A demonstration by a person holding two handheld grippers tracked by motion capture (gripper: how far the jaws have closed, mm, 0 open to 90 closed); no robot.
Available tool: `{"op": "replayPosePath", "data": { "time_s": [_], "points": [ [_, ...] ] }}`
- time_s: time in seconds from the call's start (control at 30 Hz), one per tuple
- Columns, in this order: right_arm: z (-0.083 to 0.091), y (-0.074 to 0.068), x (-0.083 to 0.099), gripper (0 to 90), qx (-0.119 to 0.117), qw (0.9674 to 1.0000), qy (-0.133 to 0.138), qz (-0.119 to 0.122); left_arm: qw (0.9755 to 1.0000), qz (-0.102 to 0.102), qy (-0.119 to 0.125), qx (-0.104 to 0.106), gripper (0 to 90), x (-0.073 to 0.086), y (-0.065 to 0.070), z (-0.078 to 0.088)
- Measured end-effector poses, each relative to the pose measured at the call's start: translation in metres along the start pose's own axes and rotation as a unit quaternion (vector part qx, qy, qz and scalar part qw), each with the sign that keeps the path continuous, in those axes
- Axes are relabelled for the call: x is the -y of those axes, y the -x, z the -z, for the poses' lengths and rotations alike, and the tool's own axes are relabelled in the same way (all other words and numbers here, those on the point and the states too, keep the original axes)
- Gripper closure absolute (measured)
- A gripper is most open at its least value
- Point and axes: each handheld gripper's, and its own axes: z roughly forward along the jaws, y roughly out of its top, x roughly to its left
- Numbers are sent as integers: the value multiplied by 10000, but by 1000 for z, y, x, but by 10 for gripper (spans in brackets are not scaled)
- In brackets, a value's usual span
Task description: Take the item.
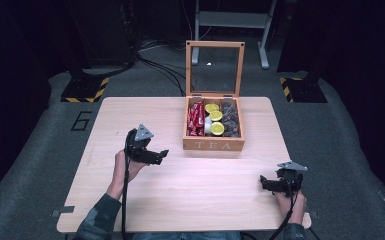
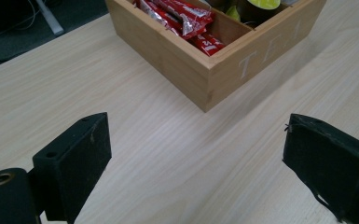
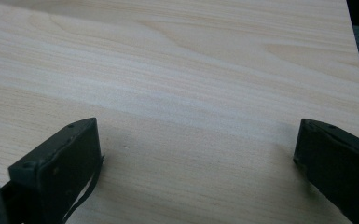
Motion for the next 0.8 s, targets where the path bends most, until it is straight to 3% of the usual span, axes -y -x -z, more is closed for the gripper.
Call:
{"op": "replayPosePath", "data": {
  "time_s": [0.4, 0.8],
  "points": [
    [0, 0, 0, 0, 0, 10000, 8, 9, 9997, -207, -24, 143, 76, -24, 8, -21],
    [0, 0, 0, 0, 2, 10000, 10, 14, 9990, -142, 3, 417, 78, -42, 9, -45]
  ]
}}
